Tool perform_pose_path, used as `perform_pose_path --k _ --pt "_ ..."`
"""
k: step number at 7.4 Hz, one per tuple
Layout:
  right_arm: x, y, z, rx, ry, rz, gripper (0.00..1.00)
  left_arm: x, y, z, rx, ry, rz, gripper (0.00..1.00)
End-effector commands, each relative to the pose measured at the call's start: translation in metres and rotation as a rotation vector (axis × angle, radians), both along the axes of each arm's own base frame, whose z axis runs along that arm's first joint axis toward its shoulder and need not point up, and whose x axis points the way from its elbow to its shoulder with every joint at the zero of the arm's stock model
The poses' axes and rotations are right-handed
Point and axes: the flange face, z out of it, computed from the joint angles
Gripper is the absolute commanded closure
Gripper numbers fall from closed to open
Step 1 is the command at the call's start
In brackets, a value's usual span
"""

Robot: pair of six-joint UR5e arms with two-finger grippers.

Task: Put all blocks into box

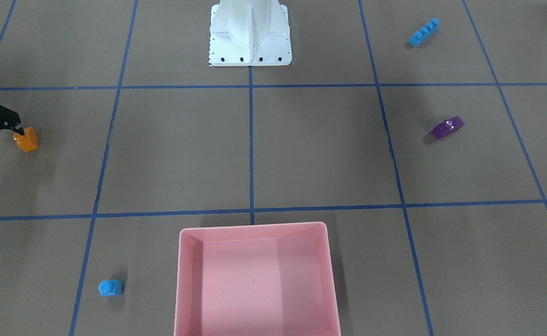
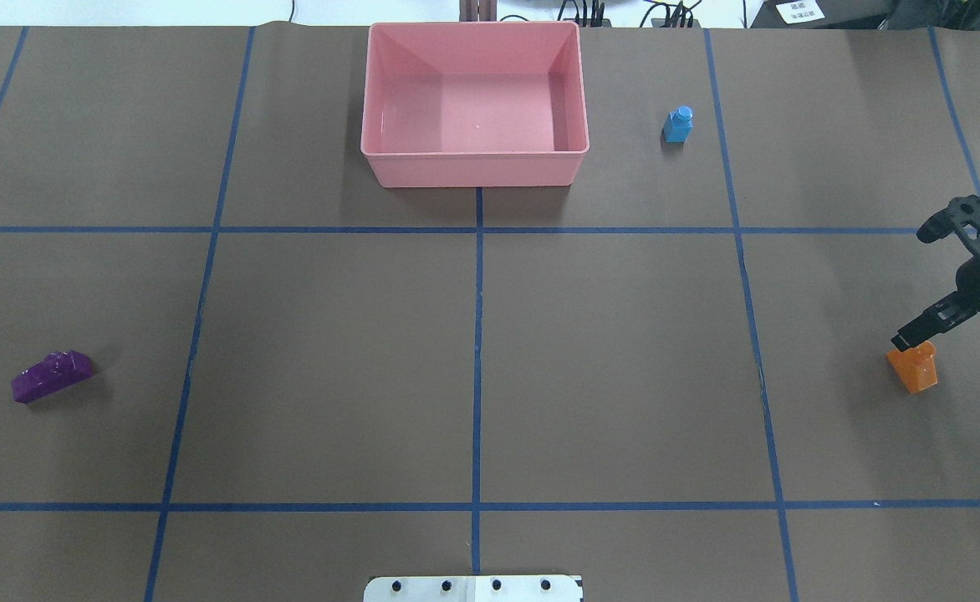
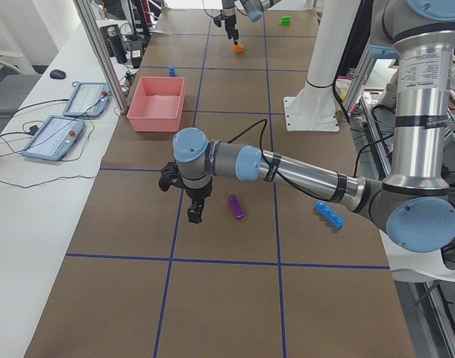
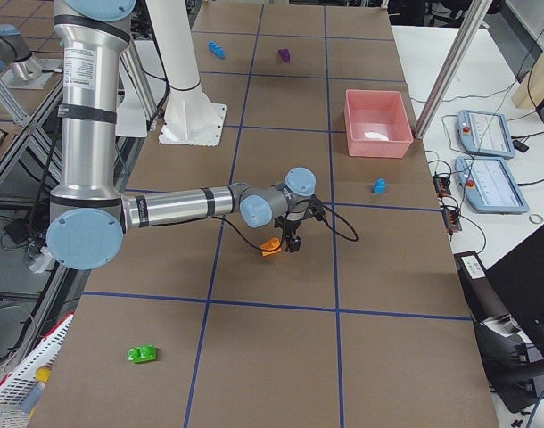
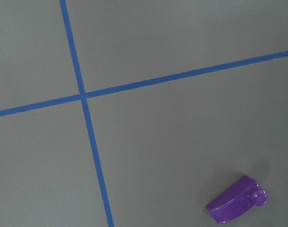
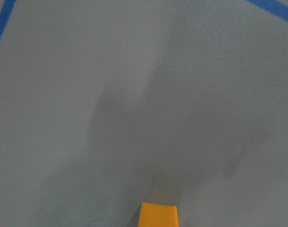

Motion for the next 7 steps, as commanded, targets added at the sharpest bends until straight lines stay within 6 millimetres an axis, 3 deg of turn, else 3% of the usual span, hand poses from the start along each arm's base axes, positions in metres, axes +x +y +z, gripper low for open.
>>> perform_pose_path --k 1,2,3,4,5,6,7 --pt "-0.015 0.005 0.02 -0.019 0.054 -0.013 0.01 0.001 0.0 -0.001 0.002 0.001 0.001 0.0" --pt "-0.015 0.005 0.022 -0.039 0.06 0.005 0.04 0.001 0.0 -0.002 0.002 0.003 0.001 0.0" --pt "-0.016 0.006 0.025 -0.082 0.061 0.034 0.28 0.001 0.0 -0.002 0.002 0.006 0.001 0.0" --pt "-0.016 0.007 0.024 -0.097 0.051 0.035 0.71 0.001 0.0 -0.002 0.002 0.003 0.001 0.0" --pt "-0.015 0.013 0.024 -0.126 0.023 0.022 1.0 0.002 -0.001 -0.003 0.003 0.008 0.003 0.0" --pt "-0.013 0.016 0.022 -0.14 0.003 0.017 1.0 0.005 -0.002 -0.003 0.007 0.009 0.01 0.0" --pt "-0.012 0.017 0.011 -0.128 -0.009 0.018 1.0 0.027 -0.003 -0.012 -0.039 0.025 0.0 0.0"
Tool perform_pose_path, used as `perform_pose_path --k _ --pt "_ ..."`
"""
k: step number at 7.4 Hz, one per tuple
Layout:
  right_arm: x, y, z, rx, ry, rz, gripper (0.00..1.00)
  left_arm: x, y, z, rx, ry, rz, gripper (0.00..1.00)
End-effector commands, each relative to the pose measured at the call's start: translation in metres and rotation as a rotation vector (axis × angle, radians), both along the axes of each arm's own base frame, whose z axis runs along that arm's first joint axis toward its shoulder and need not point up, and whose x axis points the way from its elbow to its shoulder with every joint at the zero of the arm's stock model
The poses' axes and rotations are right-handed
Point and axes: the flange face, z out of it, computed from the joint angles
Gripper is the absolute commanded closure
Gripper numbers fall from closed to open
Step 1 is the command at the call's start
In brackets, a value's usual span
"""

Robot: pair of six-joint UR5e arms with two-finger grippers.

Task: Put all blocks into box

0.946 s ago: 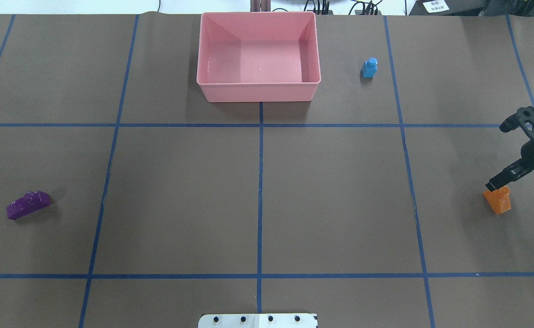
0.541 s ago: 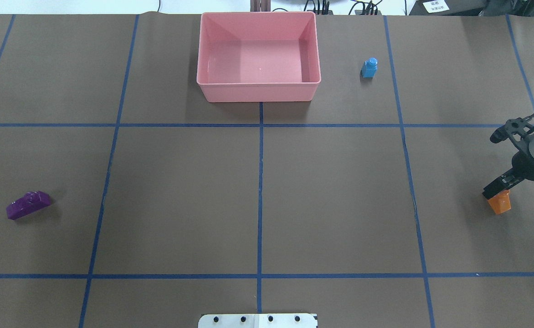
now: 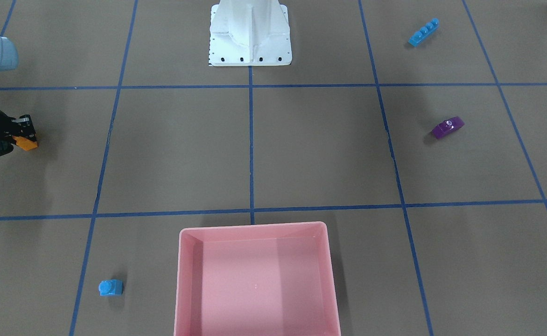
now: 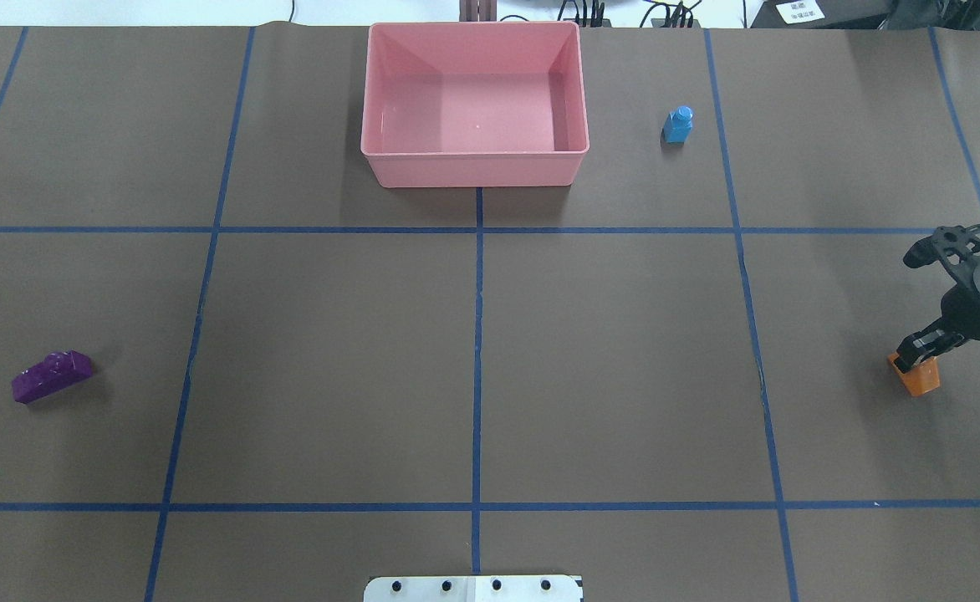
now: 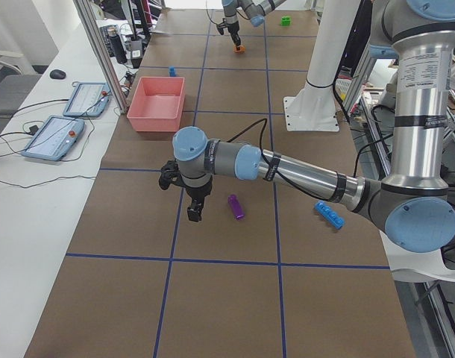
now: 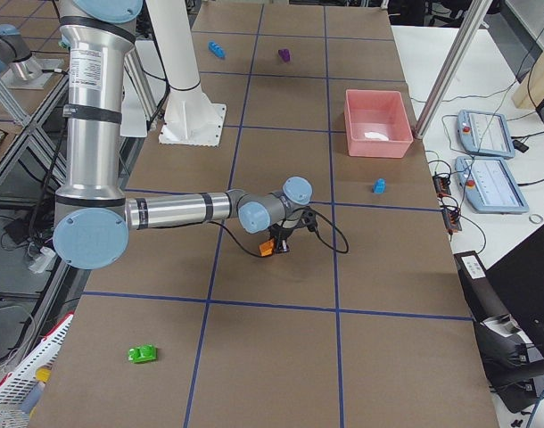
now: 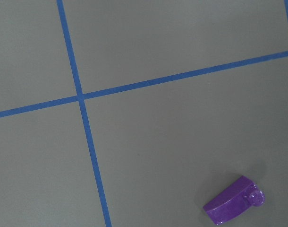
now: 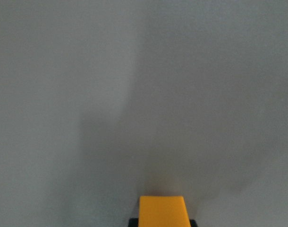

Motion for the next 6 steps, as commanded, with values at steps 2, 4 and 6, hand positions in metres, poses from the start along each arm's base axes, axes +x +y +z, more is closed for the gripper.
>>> perform_pose_path --k 2,4,6 --pt "0.03 -0.018 -0.066 -0.028 -0.066 0.168 1.0 0.092 0.0 -0.033 0.091 0.054 0.079 0.0" --pt "0.005 -0.077 -0.159 -0.107 -0.123 0.362 1.0 0.142 0.013 -0.039 0.116 0.065 0.148 0.0" --pt "-0.049 -0.16 -0.295 -0.189 -0.125 0.444 1.0 0.194 0.026 -0.038 0.32 -0.033 0.294 0.01"
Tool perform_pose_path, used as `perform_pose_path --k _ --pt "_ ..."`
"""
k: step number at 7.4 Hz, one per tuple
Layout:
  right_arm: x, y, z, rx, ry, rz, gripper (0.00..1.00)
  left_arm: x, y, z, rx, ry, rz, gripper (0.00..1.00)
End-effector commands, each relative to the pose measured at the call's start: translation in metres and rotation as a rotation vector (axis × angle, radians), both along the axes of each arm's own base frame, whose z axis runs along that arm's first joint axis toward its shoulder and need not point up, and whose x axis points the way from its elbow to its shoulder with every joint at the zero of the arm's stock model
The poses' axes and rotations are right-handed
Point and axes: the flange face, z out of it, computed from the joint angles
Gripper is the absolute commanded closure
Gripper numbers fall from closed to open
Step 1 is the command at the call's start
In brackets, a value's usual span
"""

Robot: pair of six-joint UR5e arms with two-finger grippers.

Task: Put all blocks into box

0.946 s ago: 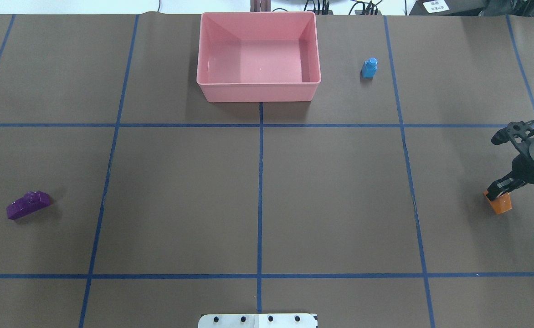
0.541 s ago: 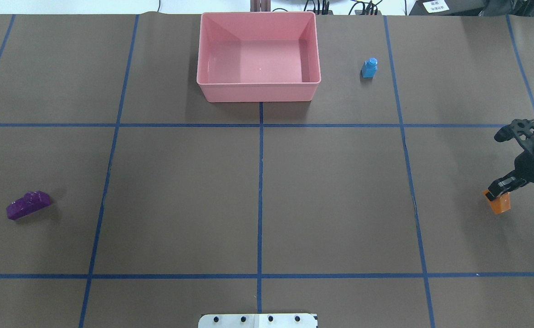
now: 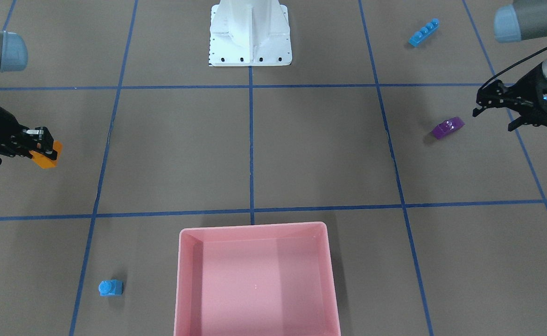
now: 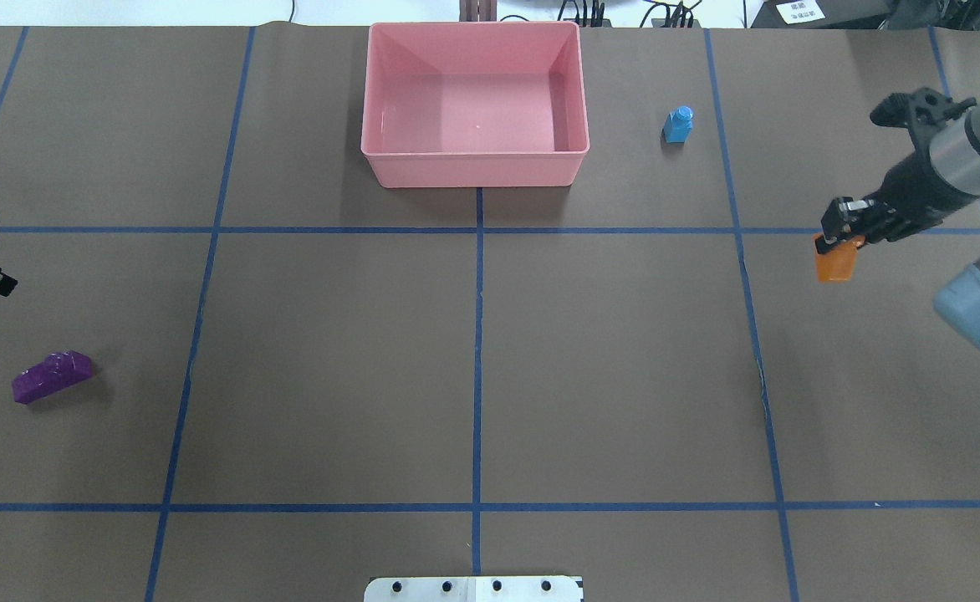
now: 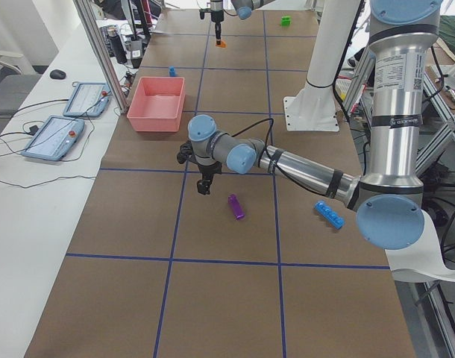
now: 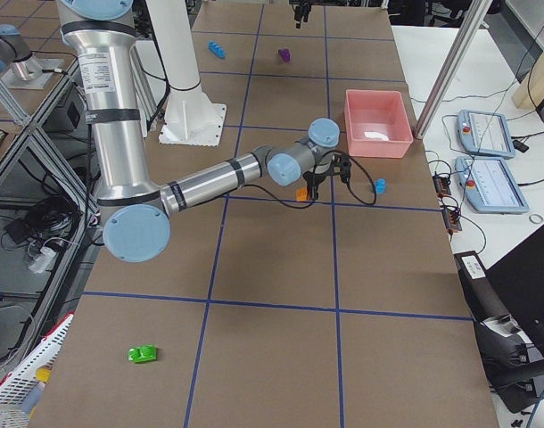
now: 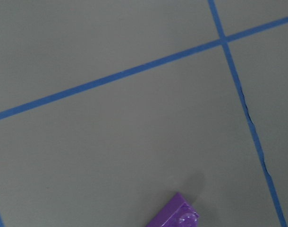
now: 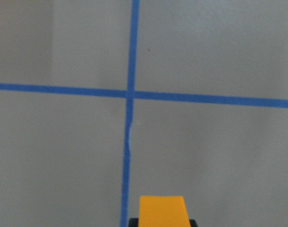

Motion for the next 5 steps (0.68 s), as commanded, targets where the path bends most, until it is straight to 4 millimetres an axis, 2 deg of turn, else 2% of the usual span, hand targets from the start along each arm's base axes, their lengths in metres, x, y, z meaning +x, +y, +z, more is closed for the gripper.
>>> perform_pose_path --k 1,2,3,4,5 --pt "-0.075 -0.087 -0.158 -0.121 -0.028 0.105 1.0 0.033 0.016 0.01 0.212 -0.068 0.177 0.01" --pt "-0.125 -0.114 -0.21 -0.19 -0.02 0.164 1.0 0.032 0.019 0.022 0.279 -0.076 0.262 0.01" --pt "-0.166 -0.132 -0.25 -0.176 0.013 0.204 1.0 0.034 0.022 0.028 0.314 -0.078 0.311 0.01" --pt "-0.187 -0.145 -0.269 -0.181 0.022 0.244 1.0 0.045 0.024 0.04 0.326 -0.083 0.365 0.01" --pt "-0.201 -0.155 -0.261 -0.165 0.024 0.299 1.0 0.056 0.028 0.047 0.319 -0.082 0.395 0.01"
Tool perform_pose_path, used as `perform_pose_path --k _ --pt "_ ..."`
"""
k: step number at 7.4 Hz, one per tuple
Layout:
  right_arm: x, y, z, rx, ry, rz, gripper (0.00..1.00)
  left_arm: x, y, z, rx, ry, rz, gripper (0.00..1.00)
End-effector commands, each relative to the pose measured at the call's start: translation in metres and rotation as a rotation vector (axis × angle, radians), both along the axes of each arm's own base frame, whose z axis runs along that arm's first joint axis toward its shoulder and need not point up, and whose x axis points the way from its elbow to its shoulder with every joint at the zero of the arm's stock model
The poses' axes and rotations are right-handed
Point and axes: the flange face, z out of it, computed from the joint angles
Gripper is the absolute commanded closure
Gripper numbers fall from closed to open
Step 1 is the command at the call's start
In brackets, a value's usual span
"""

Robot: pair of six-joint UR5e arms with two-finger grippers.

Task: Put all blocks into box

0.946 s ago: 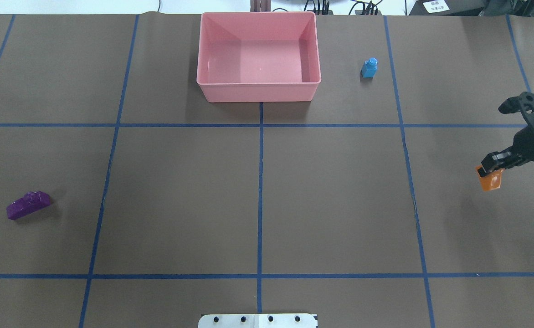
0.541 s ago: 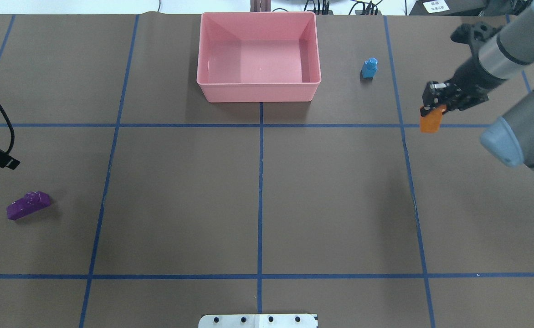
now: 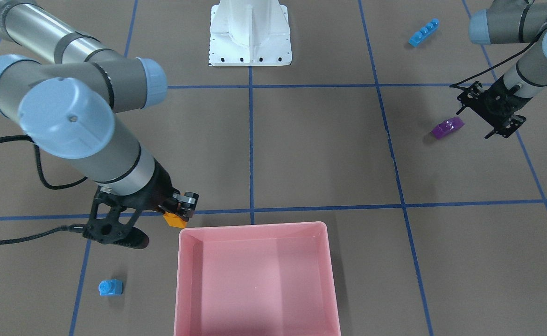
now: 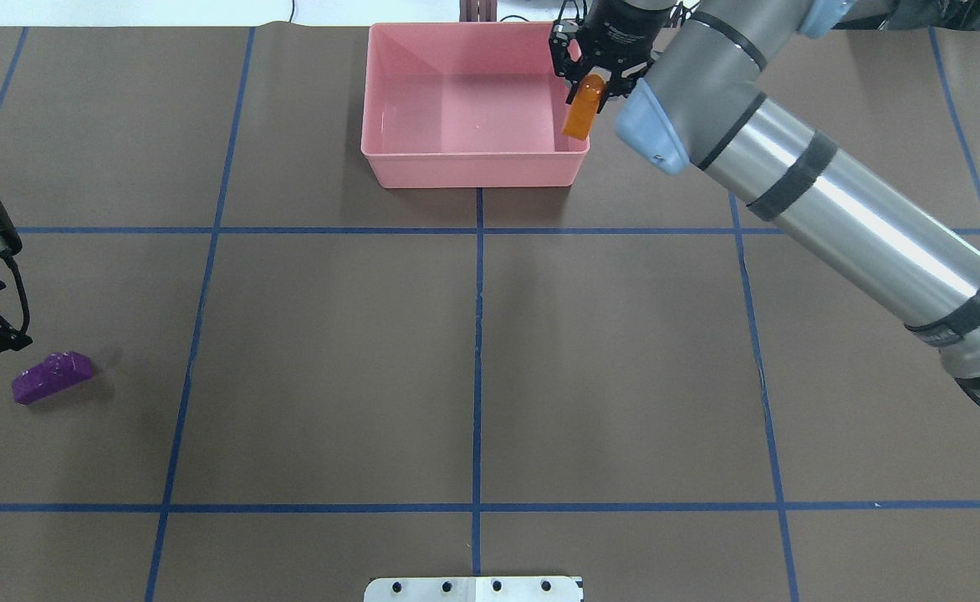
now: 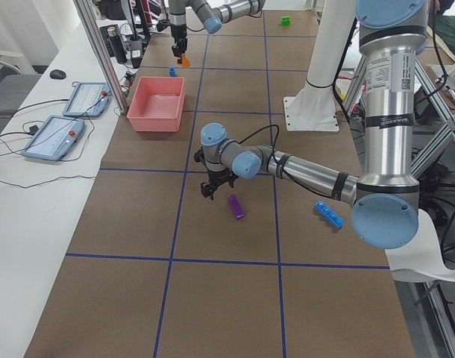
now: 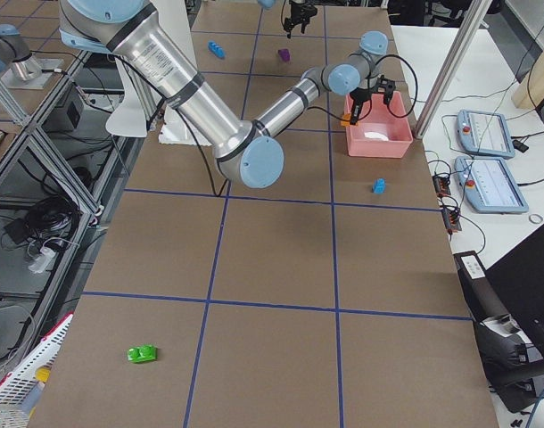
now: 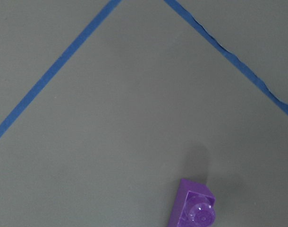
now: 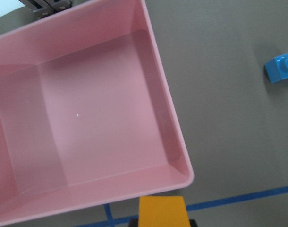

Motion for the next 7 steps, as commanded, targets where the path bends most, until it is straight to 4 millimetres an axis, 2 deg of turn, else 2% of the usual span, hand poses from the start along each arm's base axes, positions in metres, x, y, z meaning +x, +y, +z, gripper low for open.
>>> perform_pose_path --k 1,2,3,4,5,6,7 --pt "-0.054 -0.024 -0.012 -0.005 -0.003 0.145 1.0 0.021 0.009 0.011 0.006 -0.01 0.072 0.01" --pt "-0.077 -0.037 -0.029 -0.024 -0.015 0.205 1.0 0.03 0.014 0.01 0.008 -0.007 0.093 0.01" --pt "-0.09 -0.039 -0.025 -0.017 -0.003 0.218 1.0 0.037 0.018 0.012 0.004 -0.009 0.11 0.01" --pt "-0.109 -0.04 -0.01 0.036 -0.007 0.24 1.0 0.043 0.02 0.013 0.004 -0.011 0.122 0.01" --pt "-0.111 -0.041 -0.005 0.037 -0.009 0.239 1.0 0.045 0.021 0.013 0.007 -0.012 0.127 0.01" --pt "-0.121 -0.034 -0.003 0.037 -0.004 0.228 0.08 0.051 0.023 0.018 -0.003 -0.018 0.139 0.01" --pt "-0.124 -0.032 -0.009 0.036 -0.007 0.238 0.0 0.057 0.025 0.021 -0.008 -0.022 0.15 0.01"
